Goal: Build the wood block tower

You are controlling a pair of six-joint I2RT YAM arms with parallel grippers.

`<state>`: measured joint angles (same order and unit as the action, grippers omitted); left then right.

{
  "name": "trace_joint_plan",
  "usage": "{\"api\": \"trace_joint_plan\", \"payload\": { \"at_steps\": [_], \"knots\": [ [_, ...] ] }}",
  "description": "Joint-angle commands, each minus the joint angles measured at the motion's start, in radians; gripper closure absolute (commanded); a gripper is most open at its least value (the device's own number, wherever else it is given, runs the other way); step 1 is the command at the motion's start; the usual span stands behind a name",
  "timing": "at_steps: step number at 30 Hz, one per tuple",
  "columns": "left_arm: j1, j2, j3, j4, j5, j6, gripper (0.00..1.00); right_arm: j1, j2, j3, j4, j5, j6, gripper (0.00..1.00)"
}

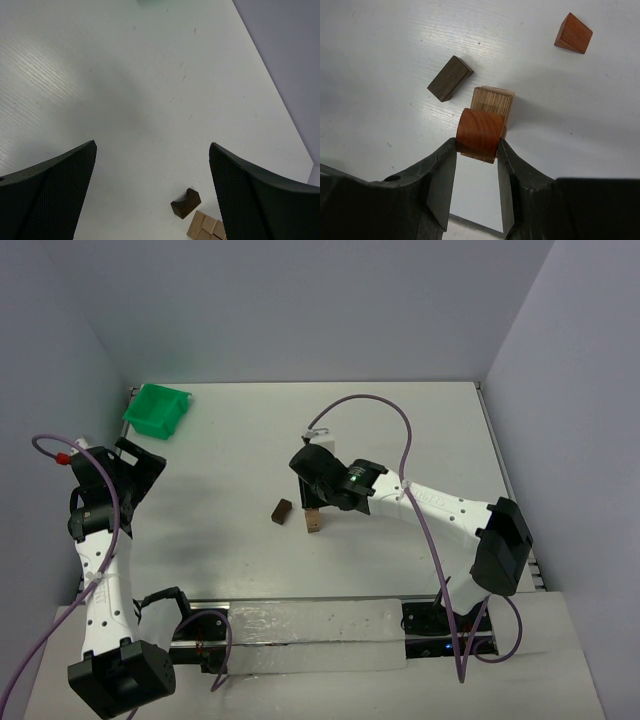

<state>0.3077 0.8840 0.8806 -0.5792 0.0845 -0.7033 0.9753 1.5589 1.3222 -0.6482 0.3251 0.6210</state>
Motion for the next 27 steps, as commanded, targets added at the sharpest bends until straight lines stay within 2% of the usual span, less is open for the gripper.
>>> {"api": "trace_joint_plan", "payload": {
  "at_steps": [1, 27],
  "knots": [
    [0.005, -0.016, 0.004, 0.041, 0.015, -0.010, 0.01, -0.016, 0.001, 0.005, 0.028, 0.011, -0.014, 0.85],
    [0.005, -0.020, -0.008, 0.050, 0.021, -0.012, 0.01, -0.024, 0.032, 0.036, 0.024, -0.008, -0.023, 0.73]
  ]
}}
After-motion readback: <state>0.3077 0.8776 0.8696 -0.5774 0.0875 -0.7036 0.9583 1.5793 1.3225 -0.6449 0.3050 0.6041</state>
